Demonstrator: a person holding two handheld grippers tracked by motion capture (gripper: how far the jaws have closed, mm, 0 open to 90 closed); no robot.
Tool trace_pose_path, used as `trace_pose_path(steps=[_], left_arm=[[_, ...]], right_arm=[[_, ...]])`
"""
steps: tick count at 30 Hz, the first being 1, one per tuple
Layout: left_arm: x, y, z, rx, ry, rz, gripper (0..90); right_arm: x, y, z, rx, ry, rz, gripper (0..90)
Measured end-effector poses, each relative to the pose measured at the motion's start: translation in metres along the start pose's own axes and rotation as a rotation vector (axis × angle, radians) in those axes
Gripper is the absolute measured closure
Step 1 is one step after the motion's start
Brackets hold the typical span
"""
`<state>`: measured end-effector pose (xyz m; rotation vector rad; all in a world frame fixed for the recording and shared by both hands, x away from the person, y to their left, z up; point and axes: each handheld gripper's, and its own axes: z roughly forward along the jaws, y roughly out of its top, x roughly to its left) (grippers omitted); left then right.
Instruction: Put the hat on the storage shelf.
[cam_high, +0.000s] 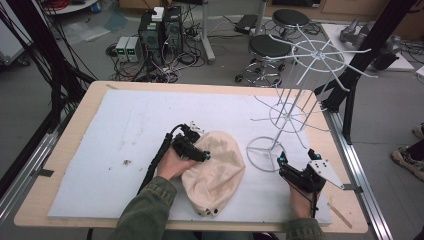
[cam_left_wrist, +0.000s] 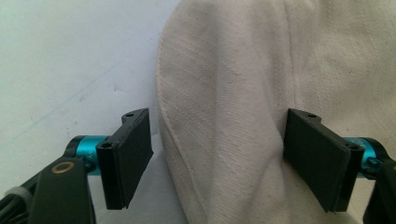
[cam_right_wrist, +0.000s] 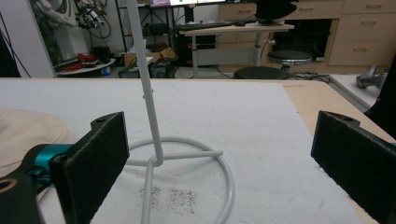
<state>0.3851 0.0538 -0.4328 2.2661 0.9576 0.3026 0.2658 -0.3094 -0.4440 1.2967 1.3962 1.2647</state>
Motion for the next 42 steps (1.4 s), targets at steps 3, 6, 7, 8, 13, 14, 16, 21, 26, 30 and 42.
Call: trace_pose_path(steps=[3, 6, 7, 8, 13, 14, 16, 21, 26, 30, 42], left_arm=[[-0.002, -0.001, 0.003, 0.013, 0.019, 0.013, 24.6], [-0.003, -0.001, 0.003, 0.014, 0.023, 0.012, 25.1], [-0.003, -0.001, 0.003, 0.014, 0.021, 0.012, 25.9], [-0.003, -0.001, 0.003, 0.014, 0.021, 0.012, 25.9], [-0.004, 0.000, 0.000, 0.002, 0.016, 0.022, 37.9], [-0.003, -0.001, 0.000, -0.003, 0.020, 0.017, 41.2], [-0.001, -0.003, -0.001, -0.018, 0.020, 0.006, 47.6], [-0.005, -0.002, -0.005, -0.033, 0.073, 0.051, 57.0], [-0.004, -0.002, -0.014, -0.066, 0.114, 0.089, 71.4], [0.000, -0.004, -0.019, -0.084, 0.089, 0.091, 76.9], [0.003, -0.007, -0.030, -0.149, 0.065, 0.116, 78.4]], right_arm=[[0.000, 0.000, 0.000, -0.001, -0.001, -0.001, 3.1], [0.000, 0.000, 0.000, -0.003, -0.003, 0.001, 3.1], [0.000, 0.000, 0.000, -0.002, -0.004, 0.001, 3.1], [0.000, 0.000, 0.000, -0.002, -0.004, 0.001, 3.1], [-0.001, 0.000, -0.001, -0.011, 0.006, 0.013, 3.1], [-0.001, 0.000, -0.001, -0.012, 0.007, 0.019, 3.1], [-0.001, 0.001, -0.001, -0.014, 0.008, 0.021, 3.1], [-0.001, 0.000, -0.001, -0.013, 0.007, 0.022, 3.1], [-0.001, 0.000, -0.001, -0.014, 0.006, 0.023, 3.1], [-0.001, 0.000, -0.001, -0.011, 0.007, 0.023, 3.1], [-0.001, 0.000, -0.001, -0.009, 0.004, 0.025, 3.1]])
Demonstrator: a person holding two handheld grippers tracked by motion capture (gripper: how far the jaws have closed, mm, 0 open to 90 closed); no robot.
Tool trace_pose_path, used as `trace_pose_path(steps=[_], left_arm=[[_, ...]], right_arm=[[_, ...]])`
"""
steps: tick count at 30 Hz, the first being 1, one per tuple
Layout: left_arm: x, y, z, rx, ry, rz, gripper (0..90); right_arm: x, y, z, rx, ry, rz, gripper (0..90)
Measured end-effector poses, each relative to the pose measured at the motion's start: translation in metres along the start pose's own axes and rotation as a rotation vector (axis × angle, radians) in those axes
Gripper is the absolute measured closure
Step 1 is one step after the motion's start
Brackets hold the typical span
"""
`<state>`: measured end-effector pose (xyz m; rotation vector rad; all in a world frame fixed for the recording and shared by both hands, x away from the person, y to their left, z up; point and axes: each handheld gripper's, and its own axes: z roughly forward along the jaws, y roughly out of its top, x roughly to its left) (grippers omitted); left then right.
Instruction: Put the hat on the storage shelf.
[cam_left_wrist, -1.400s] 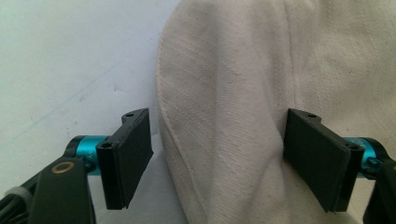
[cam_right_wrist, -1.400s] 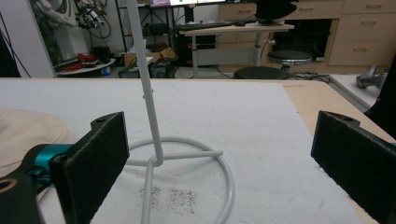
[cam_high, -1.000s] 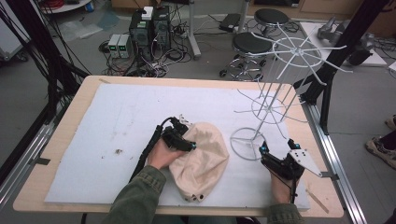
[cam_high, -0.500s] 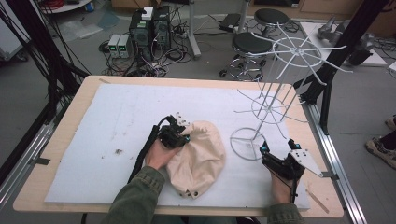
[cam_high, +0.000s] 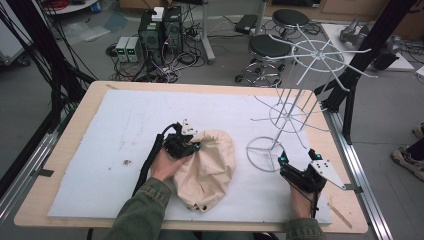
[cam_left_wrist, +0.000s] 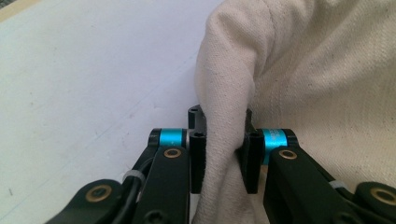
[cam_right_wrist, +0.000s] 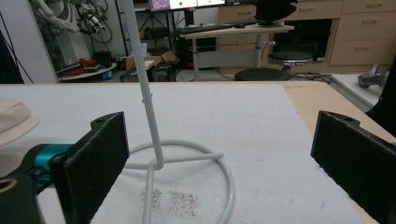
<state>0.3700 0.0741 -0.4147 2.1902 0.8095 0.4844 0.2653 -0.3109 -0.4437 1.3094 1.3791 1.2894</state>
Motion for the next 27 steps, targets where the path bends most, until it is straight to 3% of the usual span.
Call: trace_pose_path(steps=[10, 16, 27], left_arm=[[0.002, 0.001, -0.013, -0.063, -0.021, 0.009, 78.2], [0.009, 0.000, -0.024, -0.121, -0.086, -0.014, 78.0], [0.015, 0.001, -0.042, -0.221, -0.137, -0.017, 77.9]], right_arm=[[0.000, 0.000, 0.000, 0.001, -0.003, -0.001, 3.1], [0.000, 0.000, 0.000, 0.000, -0.003, -0.002, 3.1], [0.000, 0.000, 0.000, 0.001, -0.008, -0.002, 3.2]])
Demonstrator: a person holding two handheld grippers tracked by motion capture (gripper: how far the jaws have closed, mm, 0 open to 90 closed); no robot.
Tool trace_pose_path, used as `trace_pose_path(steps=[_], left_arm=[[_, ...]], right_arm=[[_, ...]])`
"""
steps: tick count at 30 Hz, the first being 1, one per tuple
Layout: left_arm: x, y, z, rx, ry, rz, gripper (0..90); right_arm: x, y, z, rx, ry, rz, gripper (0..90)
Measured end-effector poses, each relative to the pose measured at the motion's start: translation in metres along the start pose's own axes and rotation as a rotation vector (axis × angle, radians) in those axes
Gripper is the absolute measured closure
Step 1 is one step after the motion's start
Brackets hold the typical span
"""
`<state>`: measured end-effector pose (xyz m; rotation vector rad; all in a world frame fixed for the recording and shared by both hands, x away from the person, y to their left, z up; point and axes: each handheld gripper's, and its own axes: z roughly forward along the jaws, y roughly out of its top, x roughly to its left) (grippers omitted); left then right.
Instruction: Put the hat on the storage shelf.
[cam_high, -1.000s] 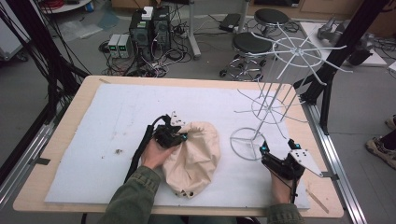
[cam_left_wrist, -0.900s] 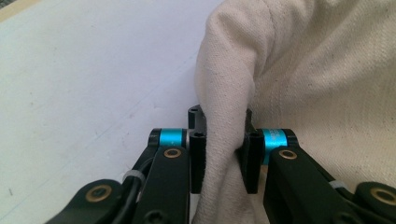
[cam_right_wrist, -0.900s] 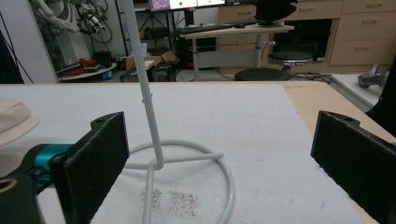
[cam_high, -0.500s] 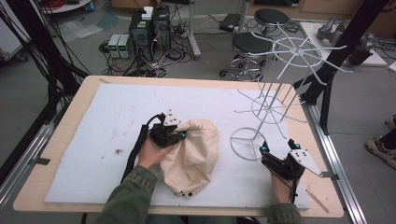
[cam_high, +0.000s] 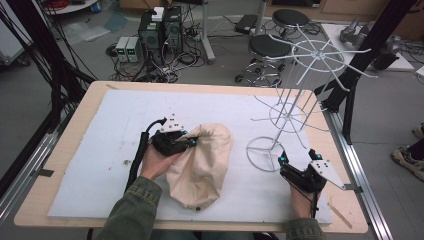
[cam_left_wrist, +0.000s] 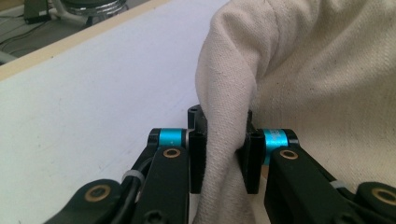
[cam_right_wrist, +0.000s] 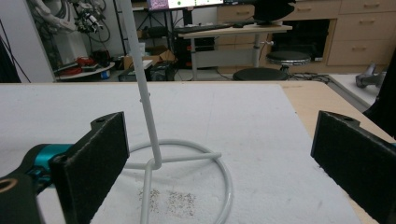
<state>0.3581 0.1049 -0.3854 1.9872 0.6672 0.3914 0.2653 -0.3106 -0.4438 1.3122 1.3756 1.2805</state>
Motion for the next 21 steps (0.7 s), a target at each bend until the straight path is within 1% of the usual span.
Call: trace_pose_path(steps=[1, 4, 6, 9, 11, 15, 17, 18, 19, 21], left_arm=[[0.000, 0.001, -0.002, -0.008, -0.008, -0.003, 77.9], [0.001, 0.002, -0.005, -0.023, -0.010, 0.000, 77.9], [0.001, 0.003, -0.007, -0.033, -0.023, -0.001, 77.9], [-0.001, 0.005, -0.011, -0.074, -0.051, -0.010, 78.0], [-0.003, 0.008, -0.014, -0.115, -0.084, -0.022, 77.9], [-0.005, 0.015, -0.020, -0.170, -0.126, -0.023, 77.9], [-0.005, 0.019, -0.025, -0.207, -0.162, -0.027, 77.8], [-0.005, 0.020, -0.026, -0.221, -0.180, -0.035, 77.7], [-0.004, 0.021, -0.029, -0.242, -0.203, -0.052, 77.7], [-0.003, 0.023, -0.032, -0.273, -0.229, -0.071, 77.6]], right_arm=[[0.000, 0.000, 0.000, 0.000, -0.001, 0.000, 3.1], [0.000, 0.000, 0.000, 0.000, 0.001, -0.002, 3.2], [0.000, 0.000, 0.000, -0.001, 0.001, -0.004, 3.1], [0.000, 0.000, 0.000, 0.001, -0.001, -0.004, 3.2], [0.000, 0.000, 0.000, 0.002, -0.001, -0.005, 3.1], [0.000, 0.000, 0.000, -0.003, 0.000, -0.008, 3.1], [0.000, 0.000, 0.000, -0.001, 0.001, -0.010, 3.1], [0.000, 0.000, 0.000, 0.000, 0.001, -0.009, 3.2], [0.000, 0.000, 0.000, -0.002, 0.001, -0.007, 3.1], [0.000, 0.000, 0.000, 0.000, 0.001, -0.008, 3.1]])
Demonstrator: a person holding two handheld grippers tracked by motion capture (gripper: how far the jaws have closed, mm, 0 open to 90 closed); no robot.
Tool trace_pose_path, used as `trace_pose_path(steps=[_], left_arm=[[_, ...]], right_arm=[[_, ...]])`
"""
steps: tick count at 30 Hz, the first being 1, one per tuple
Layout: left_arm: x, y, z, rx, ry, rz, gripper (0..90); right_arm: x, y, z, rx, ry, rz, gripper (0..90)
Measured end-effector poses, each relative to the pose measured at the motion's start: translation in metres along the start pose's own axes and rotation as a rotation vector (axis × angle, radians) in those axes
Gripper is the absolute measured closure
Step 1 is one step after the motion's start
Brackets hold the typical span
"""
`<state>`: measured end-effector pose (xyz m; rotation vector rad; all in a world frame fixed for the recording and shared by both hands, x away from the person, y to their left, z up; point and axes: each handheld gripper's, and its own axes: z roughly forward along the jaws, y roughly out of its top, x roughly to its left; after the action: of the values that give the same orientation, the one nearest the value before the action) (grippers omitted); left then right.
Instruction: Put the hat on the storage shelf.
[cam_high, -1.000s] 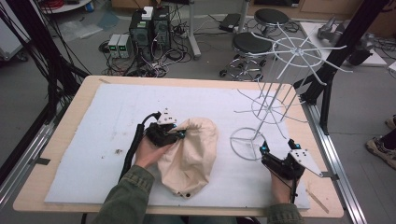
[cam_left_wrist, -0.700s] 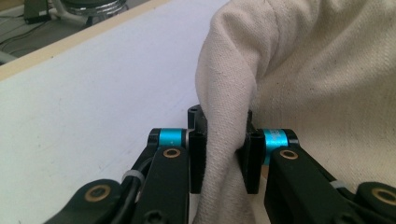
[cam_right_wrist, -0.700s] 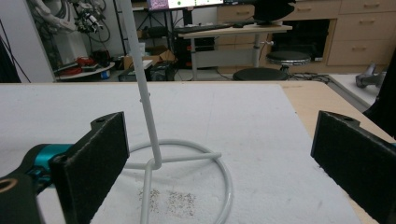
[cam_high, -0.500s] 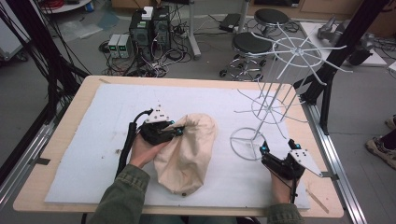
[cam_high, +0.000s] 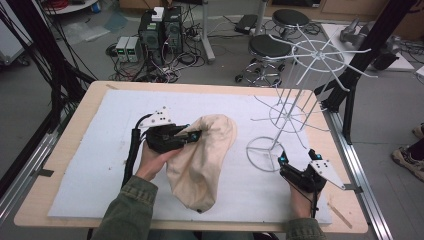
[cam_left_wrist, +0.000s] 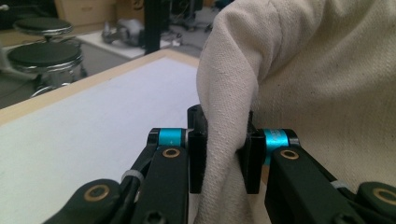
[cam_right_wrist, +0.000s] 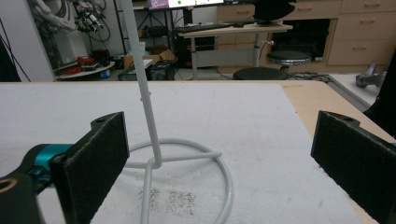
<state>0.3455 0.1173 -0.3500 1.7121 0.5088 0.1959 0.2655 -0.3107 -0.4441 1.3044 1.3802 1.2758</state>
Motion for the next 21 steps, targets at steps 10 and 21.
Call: trace_pose_path(steps=[10, 21], left_arm=[[-0.002, 0.015, -0.018, -0.206, -0.033, -0.017, 77.4], [-0.013, 0.047, -0.025, -0.292, -0.036, 0.058, 77.4]], right_arm=[[0.000, 0.000, 0.000, 0.003, 0.002, 0.011, 3.1], [0.000, -0.001, 0.000, 0.003, 0.003, 0.012, 3.2]])
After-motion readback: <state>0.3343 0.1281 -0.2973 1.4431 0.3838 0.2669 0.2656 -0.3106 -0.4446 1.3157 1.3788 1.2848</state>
